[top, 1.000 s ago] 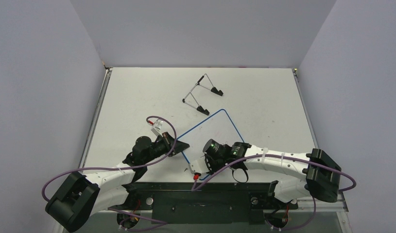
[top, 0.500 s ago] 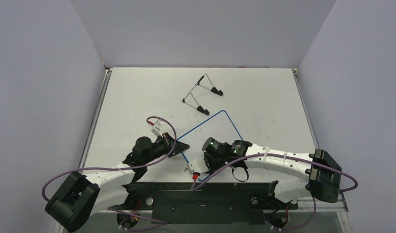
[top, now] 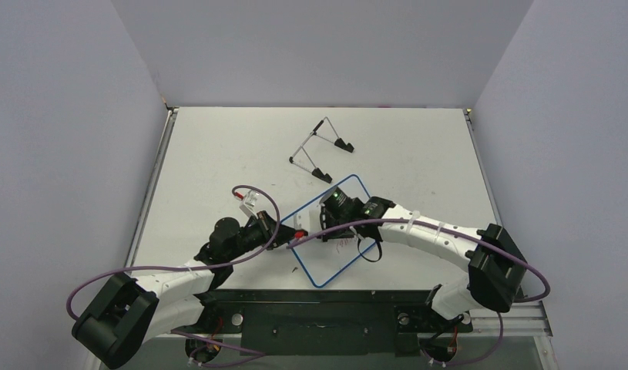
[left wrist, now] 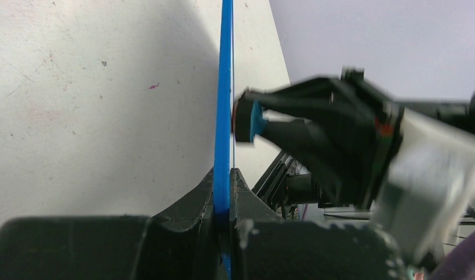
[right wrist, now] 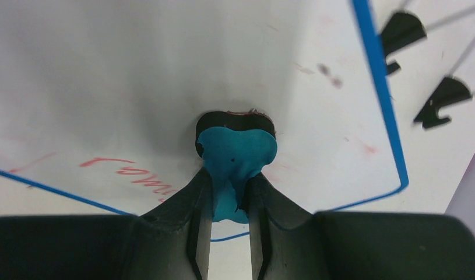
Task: Erase the whiteboard
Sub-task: Erase the whiteboard at the center of the board.
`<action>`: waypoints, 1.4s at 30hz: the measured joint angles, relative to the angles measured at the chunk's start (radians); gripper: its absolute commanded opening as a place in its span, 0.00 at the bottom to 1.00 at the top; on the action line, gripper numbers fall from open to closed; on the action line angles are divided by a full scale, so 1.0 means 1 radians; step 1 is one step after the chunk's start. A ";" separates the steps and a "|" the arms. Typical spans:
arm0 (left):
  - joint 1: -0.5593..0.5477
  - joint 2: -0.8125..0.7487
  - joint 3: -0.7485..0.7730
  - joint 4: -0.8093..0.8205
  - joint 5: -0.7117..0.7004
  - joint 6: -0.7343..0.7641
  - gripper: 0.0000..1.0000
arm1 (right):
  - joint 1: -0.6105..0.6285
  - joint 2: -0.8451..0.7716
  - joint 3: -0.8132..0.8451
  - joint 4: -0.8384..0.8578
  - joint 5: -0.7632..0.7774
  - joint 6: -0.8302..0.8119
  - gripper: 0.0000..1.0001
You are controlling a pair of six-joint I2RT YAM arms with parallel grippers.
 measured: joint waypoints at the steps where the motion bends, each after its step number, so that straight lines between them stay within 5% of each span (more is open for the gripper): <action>1: 0.000 0.000 -0.002 0.005 0.001 0.002 0.00 | -0.032 0.005 0.007 0.011 0.001 0.020 0.00; 10: -0.002 0.001 -0.035 0.068 -0.014 0.039 0.00 | -0.154 0.047 0.061 0.030 -0.116 0.199 0.00; 21: -0.049 0.048 -0.037 0.142 -0.063 0.079 0.00 | 0.101 0.061 0.123 0.032 -0.220 0.330 0.00; 33: -0.056 0.012 -0.037 0.133 -0.130 0.118 0.00 | -0.382 0.094 0.072 0.212 -0.105 0.563 0.00; 42: -0.056 -0.030 -0.064 0.110 -0.193 0.103 0.00 | -0.377 0.074 -0.037 0.238 -0.195 0.568 0.00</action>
